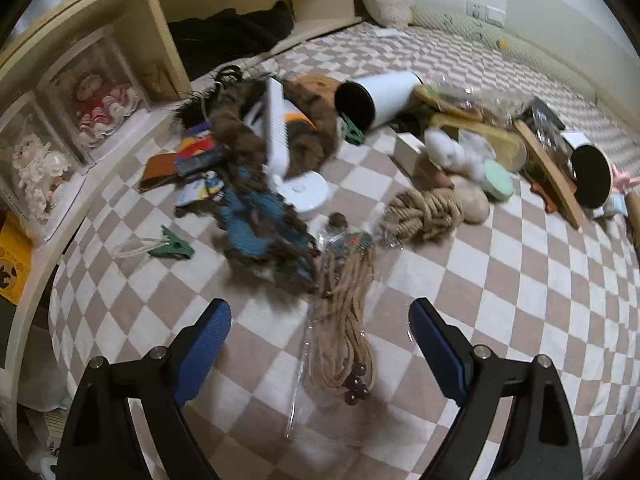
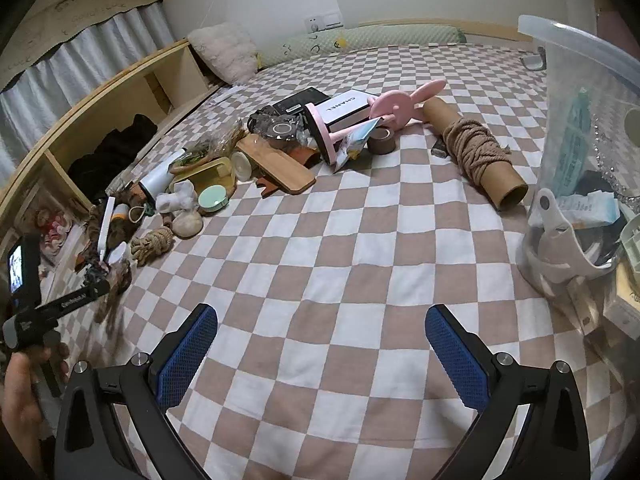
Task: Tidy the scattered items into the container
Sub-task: 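Grasp the rope knot with right tool while left tool grasps the bagged rope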
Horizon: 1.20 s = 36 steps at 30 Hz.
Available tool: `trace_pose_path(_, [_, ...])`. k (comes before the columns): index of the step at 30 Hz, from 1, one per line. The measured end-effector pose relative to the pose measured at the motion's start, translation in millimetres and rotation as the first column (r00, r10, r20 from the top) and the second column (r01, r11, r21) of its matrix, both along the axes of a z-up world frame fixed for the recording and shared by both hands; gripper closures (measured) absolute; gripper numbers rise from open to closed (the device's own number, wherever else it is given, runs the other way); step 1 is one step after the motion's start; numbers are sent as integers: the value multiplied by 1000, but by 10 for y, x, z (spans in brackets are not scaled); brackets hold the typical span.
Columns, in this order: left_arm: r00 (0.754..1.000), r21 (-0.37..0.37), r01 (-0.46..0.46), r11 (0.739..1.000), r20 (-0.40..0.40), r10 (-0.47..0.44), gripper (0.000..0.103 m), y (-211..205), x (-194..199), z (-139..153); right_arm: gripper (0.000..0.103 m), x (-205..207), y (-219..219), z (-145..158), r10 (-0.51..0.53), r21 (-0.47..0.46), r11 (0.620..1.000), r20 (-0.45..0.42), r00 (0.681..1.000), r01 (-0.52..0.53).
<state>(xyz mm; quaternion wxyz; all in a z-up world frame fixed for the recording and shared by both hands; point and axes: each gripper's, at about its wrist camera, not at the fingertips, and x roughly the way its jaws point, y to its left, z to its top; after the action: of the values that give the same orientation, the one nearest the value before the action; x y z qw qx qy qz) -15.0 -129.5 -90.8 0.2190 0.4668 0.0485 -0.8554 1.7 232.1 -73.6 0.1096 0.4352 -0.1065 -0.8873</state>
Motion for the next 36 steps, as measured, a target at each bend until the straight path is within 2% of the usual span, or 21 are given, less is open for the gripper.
trace_pose_path(4, [1000,7,0,1000,-10,0,12,-79,28,60,1,5,-38,-4,22,4,1000,2,1000,-22])
trace_pose_path(7, [1000,9,5,1000,-14,-5,12,-121,20,57,17,35,-82,17,34,18,999,-15,999,-33])
trace_pose_path(9, [1000,17,14,1000,-17,-14,14,-131,7,43,18,46,-106,13,45,19,999,-15,999,-45])
trace_pose_path(10, [1000,28,22,999,-19,-21,24,-133,1,32,19,49,-121,3,52,21,998,-11,999,-51])
trace_pose_path(12, [999,53,35,998,-19,-34,34,-141,-13,7,23,54,-156,-20,65,25,998,-2,998,-65])
trace_pose_path(17, [997,83,74,994,-35,-72,51,-110,2,-47,24,34,-250,-64,87,6,996,26,996,-88])
trace_pose_path(19, [996,112,82,990,-49,-77,64,-133,20,-67,31,-11,-319,-43,103,-20,995,32,994,-102])
trace_pose_path(22, [994,170,89,981,-72,-77,77,-168,53,-92,38,-133,-495,-2,133,-49,990,41,990,-131])
trace_pose_path(27, [991,241,112,964,-103,-90,81,-200,146,-149,40,-410,-837,-59,155,-126,982,92,984,-143])
trace_pose_path(30, [989,269,130,954,-104,-106,91,-193,196,-202,40,-576,-1042,-93,169,-172,974,121,978,-147])
trace_pose_path(36, [984,277,166,946,-109,-141,91,-133,237,-239,40,-828,-1394,-205,184,-246,960,190,964,-135])
